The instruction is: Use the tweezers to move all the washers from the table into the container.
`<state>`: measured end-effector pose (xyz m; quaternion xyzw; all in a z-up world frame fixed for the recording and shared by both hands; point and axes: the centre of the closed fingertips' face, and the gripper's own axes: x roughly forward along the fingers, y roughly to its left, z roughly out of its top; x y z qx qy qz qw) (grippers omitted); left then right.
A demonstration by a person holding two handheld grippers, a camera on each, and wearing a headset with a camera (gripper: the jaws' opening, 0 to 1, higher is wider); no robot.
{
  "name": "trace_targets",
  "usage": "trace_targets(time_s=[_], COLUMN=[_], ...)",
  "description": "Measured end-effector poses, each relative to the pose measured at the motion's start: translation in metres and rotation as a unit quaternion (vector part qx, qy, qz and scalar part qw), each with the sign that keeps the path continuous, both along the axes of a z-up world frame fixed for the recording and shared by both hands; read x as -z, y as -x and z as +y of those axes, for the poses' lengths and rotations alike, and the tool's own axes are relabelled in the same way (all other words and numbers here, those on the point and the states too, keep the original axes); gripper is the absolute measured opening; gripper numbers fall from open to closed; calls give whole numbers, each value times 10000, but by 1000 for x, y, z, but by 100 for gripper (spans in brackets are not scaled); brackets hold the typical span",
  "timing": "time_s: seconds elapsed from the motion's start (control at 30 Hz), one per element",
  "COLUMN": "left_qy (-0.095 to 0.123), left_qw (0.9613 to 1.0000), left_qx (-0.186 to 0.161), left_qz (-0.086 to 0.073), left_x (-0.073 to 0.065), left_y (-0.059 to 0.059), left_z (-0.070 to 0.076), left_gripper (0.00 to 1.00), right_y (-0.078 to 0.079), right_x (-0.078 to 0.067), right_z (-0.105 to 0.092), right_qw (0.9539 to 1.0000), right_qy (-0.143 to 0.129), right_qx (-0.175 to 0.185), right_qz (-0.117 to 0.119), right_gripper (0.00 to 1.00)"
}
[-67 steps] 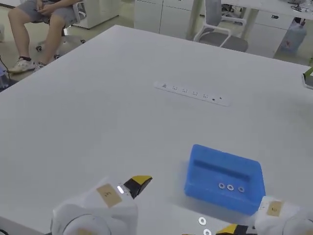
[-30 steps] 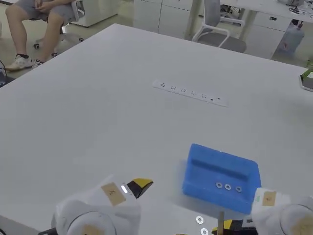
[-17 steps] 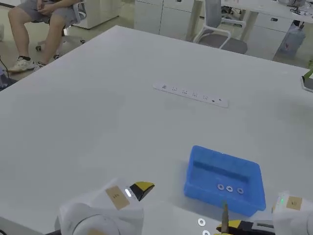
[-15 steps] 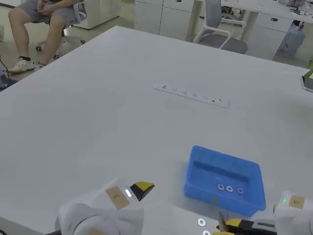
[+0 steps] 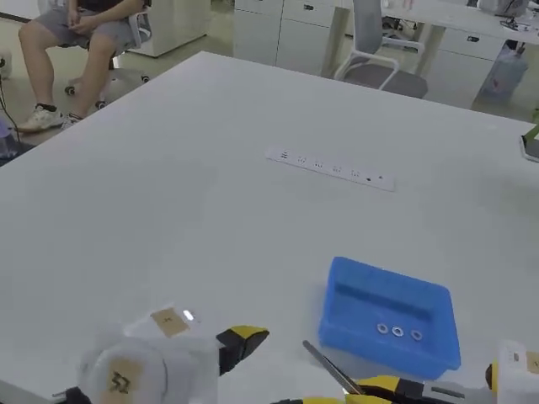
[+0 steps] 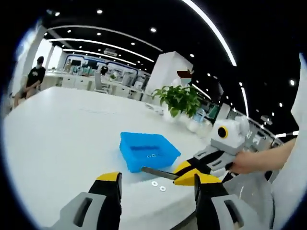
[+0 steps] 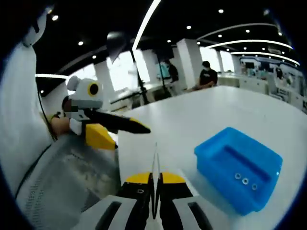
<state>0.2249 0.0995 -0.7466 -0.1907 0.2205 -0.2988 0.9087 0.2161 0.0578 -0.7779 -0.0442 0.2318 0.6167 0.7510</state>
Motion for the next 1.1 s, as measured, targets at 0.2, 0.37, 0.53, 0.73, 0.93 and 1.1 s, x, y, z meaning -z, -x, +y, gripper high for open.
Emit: trace_targets(time_s=[0.2,0.37,0.53,0.73,0.93,1.1], left_qy=[1245,1670,1298,348,-862,-1353], left_qw=[9906,9819,9857,9963,9934,9857], left_qx=[-155,-210,-168,187,711,1007], left_qz=[548,867,1060,762,246,22], left_x=[-16,-22,-15,-11,-4,0], left_y=[-4,-10,-12,-15,-22,-29], left_z=[4,3,-3,-25,-51,-61], left_gripper=[36,22,6,3,2,2], right_y=[9,11,6,-5,-19,-27], right_x=[-24,-31,-25,3,24,32], right_z=[14,18,14,3,-7,-8], right_qw=[9979,9963,9965,9935,9815,9773], right_qy=[-371,-428,-261,592,1368,1528], right_qx=[-238,-295,-179,78,150,156], right_qz=[-473,-680,-778,-968,-1332,-1460], right_gripper=[3,3,4,6,7,7])
